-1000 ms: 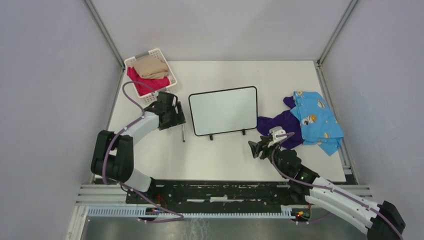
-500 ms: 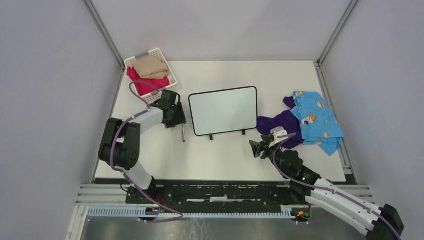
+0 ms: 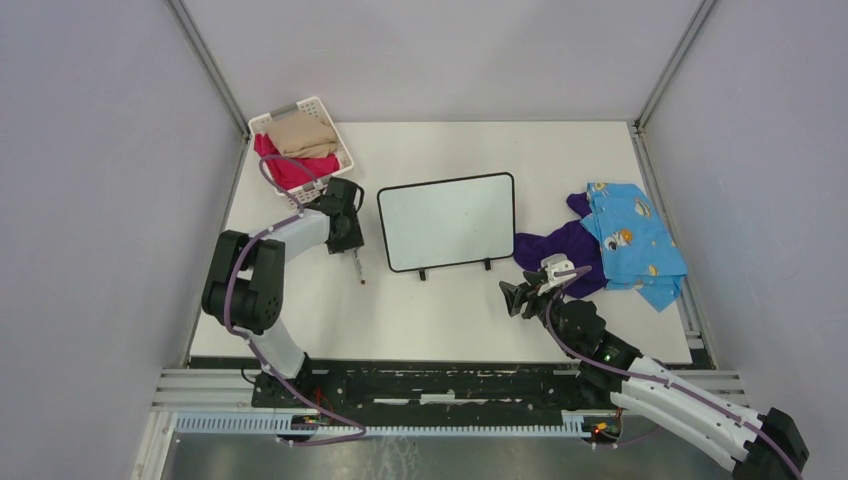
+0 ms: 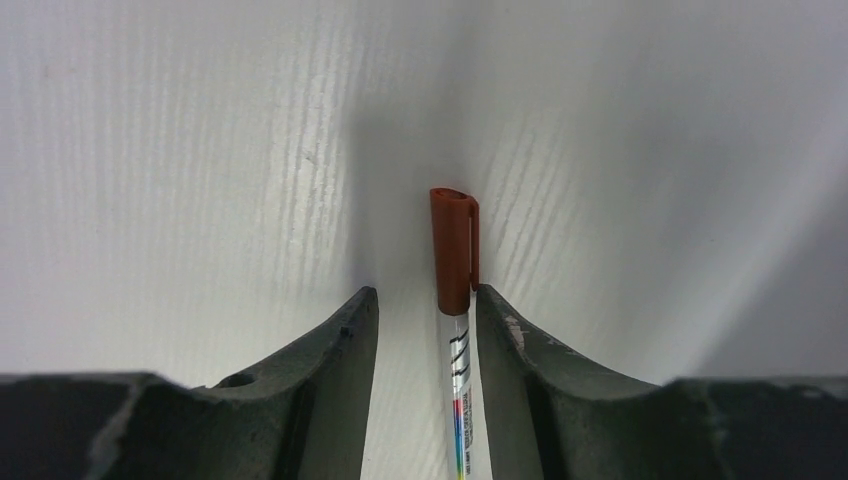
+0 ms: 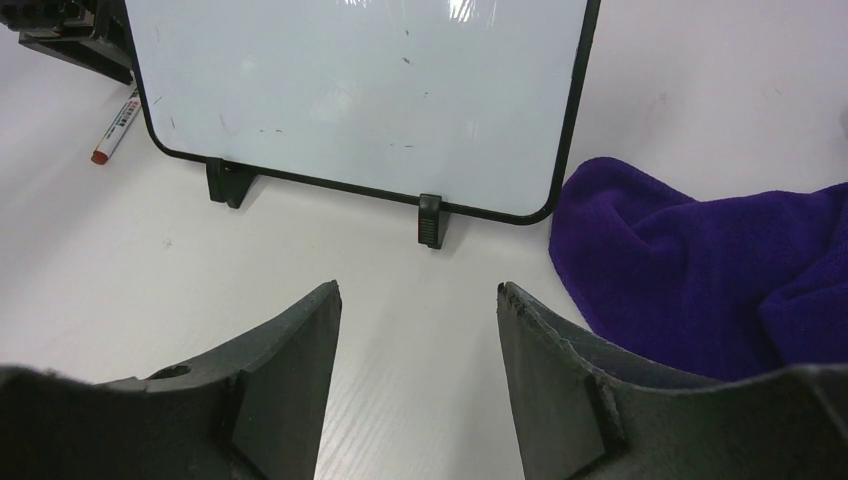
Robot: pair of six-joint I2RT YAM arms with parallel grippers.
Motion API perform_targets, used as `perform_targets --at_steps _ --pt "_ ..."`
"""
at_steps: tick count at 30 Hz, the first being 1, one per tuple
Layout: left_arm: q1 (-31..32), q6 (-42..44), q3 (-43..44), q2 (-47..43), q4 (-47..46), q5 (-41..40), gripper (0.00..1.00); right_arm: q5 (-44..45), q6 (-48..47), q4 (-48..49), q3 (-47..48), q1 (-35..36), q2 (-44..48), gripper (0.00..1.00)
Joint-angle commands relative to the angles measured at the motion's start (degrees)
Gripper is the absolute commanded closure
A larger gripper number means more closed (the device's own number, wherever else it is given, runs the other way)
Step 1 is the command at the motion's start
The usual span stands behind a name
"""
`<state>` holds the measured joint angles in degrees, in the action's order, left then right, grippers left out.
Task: Write a sentence on the whiteboard
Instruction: Open the whiteboard marker at the center of the board.
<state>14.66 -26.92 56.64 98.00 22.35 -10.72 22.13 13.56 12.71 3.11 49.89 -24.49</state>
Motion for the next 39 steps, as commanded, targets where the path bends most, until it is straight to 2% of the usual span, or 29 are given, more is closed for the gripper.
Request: perform_targets --at_steps 1,13,39 --pt "0.02 1.28 0.74 -1.26 3.38 -4.64 0.53 1.14 -0.80 1.61 1.68 0.24 0.19 0.35" --pt "0.55 -0.65 1.66 -2.04 3.86 -2.16 0.50 1.00 -0.64 1.53 1.72 0.30 0.67 0.35" --pt "0.99 -2.55 -1.38 -0.31 3.18 -5.18 0.70 1.70 -0.66 0.34 2.07 0.25 1.06 0.35"
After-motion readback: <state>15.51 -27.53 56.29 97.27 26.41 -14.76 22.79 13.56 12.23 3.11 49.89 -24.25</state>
